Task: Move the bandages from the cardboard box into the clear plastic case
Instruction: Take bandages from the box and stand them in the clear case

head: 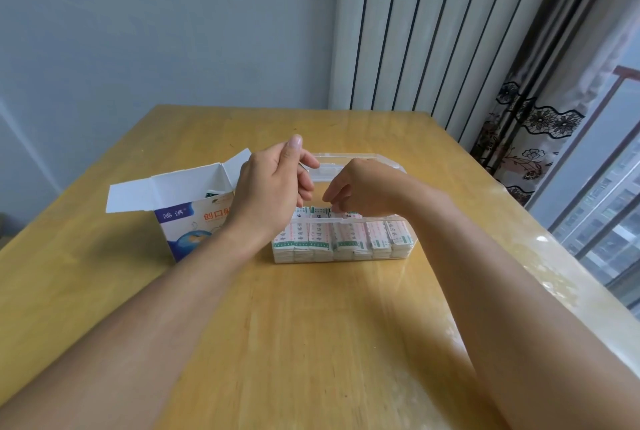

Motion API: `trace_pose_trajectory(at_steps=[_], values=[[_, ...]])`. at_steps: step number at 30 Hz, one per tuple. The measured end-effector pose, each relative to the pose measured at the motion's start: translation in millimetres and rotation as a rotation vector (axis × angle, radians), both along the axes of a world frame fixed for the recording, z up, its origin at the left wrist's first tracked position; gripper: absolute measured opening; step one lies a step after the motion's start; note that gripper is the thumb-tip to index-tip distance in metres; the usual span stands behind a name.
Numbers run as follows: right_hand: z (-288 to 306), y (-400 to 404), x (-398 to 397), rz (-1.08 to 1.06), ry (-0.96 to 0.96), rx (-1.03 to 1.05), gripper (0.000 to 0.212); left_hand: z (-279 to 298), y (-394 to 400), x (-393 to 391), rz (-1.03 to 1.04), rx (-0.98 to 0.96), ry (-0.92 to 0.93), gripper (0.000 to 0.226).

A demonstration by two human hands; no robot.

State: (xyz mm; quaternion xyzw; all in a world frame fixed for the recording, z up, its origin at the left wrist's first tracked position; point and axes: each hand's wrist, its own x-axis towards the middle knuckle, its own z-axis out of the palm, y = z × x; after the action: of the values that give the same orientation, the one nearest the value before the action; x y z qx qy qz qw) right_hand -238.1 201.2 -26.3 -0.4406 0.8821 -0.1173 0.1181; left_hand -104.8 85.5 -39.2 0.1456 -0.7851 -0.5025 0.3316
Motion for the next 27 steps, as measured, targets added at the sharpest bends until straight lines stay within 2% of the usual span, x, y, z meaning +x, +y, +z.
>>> trace_pose_trajectory(at_steps=[12,18,22,27], values=[[-4.2,-9.6,1.6,0.077,-0.006,-0.010,0.019,0.6,-1.3,-0.3,0.000,0.010,-0.007,0.048],[-4.6,-10.4,3.2,0.086,-0.016,0.036,0.024,0.5,-0.8,-0.5,-0.004,0.007,-0.010,0.048],[-3.7,-9.2,3.6,0.111,-0.018,-0.006,0.027,1.2,-0.5,0.1,0.002,0.004,-0.012,0.048],[-0.7,-7.4,1.5,0.132,-0.047,-0.145,0.018,1.2,-1.0,-0.6,0.000,0.005,-0.014,0.047]])
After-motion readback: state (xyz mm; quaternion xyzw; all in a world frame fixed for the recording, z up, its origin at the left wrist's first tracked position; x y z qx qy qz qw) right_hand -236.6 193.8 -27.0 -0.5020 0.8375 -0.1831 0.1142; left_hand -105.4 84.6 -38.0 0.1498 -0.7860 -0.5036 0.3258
